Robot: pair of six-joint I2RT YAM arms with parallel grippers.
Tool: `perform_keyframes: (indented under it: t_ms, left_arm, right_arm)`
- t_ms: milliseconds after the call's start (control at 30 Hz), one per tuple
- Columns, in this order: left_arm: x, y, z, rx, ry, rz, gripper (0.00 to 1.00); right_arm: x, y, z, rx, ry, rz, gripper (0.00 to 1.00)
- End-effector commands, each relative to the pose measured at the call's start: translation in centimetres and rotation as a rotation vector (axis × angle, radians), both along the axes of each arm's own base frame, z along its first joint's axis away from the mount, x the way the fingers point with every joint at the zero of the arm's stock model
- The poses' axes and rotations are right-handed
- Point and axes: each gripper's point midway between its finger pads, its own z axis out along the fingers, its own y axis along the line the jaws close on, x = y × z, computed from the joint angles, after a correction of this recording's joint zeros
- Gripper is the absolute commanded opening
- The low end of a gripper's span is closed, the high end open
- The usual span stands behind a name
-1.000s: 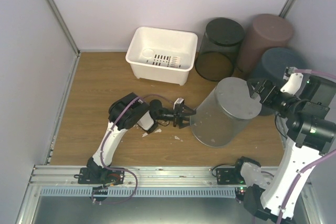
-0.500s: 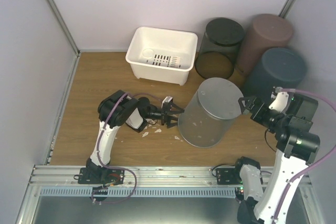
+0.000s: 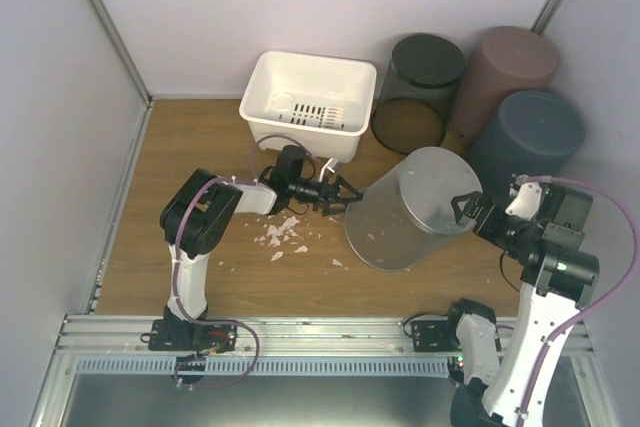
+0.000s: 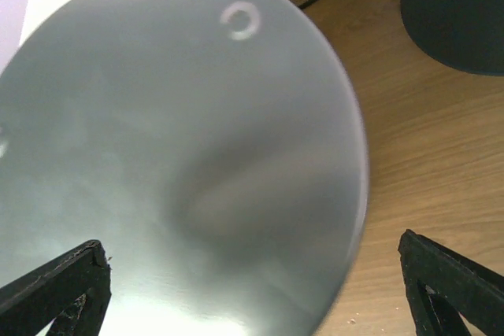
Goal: Turn the large container upside down
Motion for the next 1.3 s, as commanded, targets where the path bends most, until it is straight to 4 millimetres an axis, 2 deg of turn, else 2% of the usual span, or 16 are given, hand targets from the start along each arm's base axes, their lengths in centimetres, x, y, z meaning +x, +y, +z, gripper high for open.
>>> perform_keyframes:
  t_ms: [0, 100, 233, 367, 500, 600, 733, 933, 1100, 1167, 1267]
  left_arm:
    - [-0.2, 0.4, -3.8, 0.122, 0.037, -0.010, 0.99]
    - [0.5, 0.0, -4.7, 0.149, 0.034, -0.003, 0.99]
    - [1.6, -0.8, -5.0, 0.166, 0.038, -0.001, 0.99]
    - [2.3, -2.2, -4.6, 0.163, 0.029, 0.001, 0.99]
    - [2.8, -3.6, -4.1, 0.157, 0.027, 0.001, 0.99]
    - [2.6, -3.9, -3.1, 0.151, 0.026, -0.005, 0.99]
    - [2.0, -2.5, 0.7, 0.158, -0.126, -0.010, 0.99]
    - [0.1, 0.5, 6.4, 0.183, -0.330, -0.040, 0.99]
    - [-2.4, 2.4, 11.3, 0.159, -0.493, -0.078, 0.99]
    - [-3.5, 2.6, 13.0, 0.140, -0.539, -0.089, 0.99]
    - [-3.8, 2.7, 13.9, 0.139, -0.578, -0.066, 0.99]
  right_arm:
    - [-0.2, -0.4, -1.2, -0.036, 0.020, 0.000, 1.00]
    - [-0.4, -0.2, -1.4, -0.032, 0.019, 0.004, 1.00]
    - [-0.5, 0.6, -0.3, -0.002, -0.019, 0.030, 1.00]
    - [-0.9, 1.8, 1.0, 0.027, -0.068, 0.081, 1.00]
    - [-1.2, 2.5, 1.6, 0.043, -0.091, 0.106, 1.00]
    - [-1.6, 3.1, 2.2, 0.058, -0.116, 0.130, 1.00]
    - [-2.0, 3.7, 2.4, 0.065, -0.135, 0.154, 1.00]
    - [-2.9, 5.0, -1.0, 0.157, -0.079, 0.185, 1.00]
    - [-4.1, 6.0, -2.1, 0.228, -0.075, 0.186, 1.00]
    - [-4.3, 6.3, -2.1, 0.243, -0.080, 0.192, 1.00]
    - [-4.2, 6.4, -2.4, 0.265, -0.070, 0.193, 1.00]
